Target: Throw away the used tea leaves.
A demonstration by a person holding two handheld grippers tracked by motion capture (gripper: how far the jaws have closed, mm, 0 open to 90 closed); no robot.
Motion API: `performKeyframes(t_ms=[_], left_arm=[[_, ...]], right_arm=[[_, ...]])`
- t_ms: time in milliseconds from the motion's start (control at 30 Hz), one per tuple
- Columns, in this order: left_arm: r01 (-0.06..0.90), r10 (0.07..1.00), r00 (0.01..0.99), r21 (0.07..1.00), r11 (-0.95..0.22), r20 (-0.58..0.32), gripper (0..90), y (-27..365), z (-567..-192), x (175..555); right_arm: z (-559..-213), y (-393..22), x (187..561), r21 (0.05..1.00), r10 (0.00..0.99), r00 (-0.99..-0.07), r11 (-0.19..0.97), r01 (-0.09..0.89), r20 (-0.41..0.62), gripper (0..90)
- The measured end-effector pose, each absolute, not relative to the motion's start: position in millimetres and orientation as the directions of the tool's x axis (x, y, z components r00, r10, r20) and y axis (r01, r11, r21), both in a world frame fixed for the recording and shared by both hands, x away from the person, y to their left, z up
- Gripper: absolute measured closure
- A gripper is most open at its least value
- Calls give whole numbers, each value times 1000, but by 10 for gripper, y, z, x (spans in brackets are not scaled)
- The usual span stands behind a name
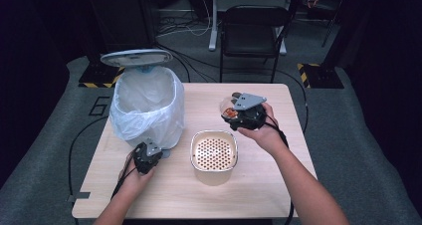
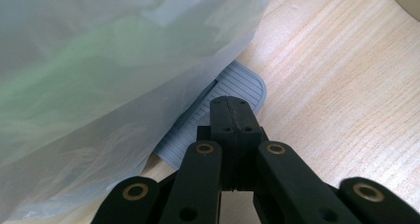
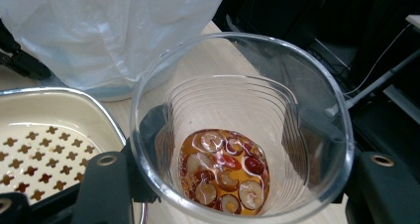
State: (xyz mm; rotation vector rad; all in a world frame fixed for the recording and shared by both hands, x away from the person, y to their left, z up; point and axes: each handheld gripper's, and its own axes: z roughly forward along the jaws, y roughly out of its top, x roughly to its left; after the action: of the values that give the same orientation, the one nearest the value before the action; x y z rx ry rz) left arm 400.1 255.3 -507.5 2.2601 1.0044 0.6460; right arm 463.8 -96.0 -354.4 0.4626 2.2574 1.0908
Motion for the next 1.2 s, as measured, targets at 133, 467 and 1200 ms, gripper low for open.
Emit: performKeyframes(t_ms=[133, 467, 1200], left_arm=[[496, 776, 600, 670, -552, 195, 900, 2553, -5074, 4001], [495, 774, 603, 669, -554, 195, 900, 2555, -5073, 4002], [492, 772, 603, 668, -558, 200, 900, 2555, -5074, 4001]], right_arm=[[-3568, -946, 4599, 788, 494, -775, 616, -7, -393, 373], [-3643, -910, 4584, 786, 410, -786, 600, -150, -463, 375], [-3759, -805, 4445, 668, 276, -704, 647, -368, -655, 382]])
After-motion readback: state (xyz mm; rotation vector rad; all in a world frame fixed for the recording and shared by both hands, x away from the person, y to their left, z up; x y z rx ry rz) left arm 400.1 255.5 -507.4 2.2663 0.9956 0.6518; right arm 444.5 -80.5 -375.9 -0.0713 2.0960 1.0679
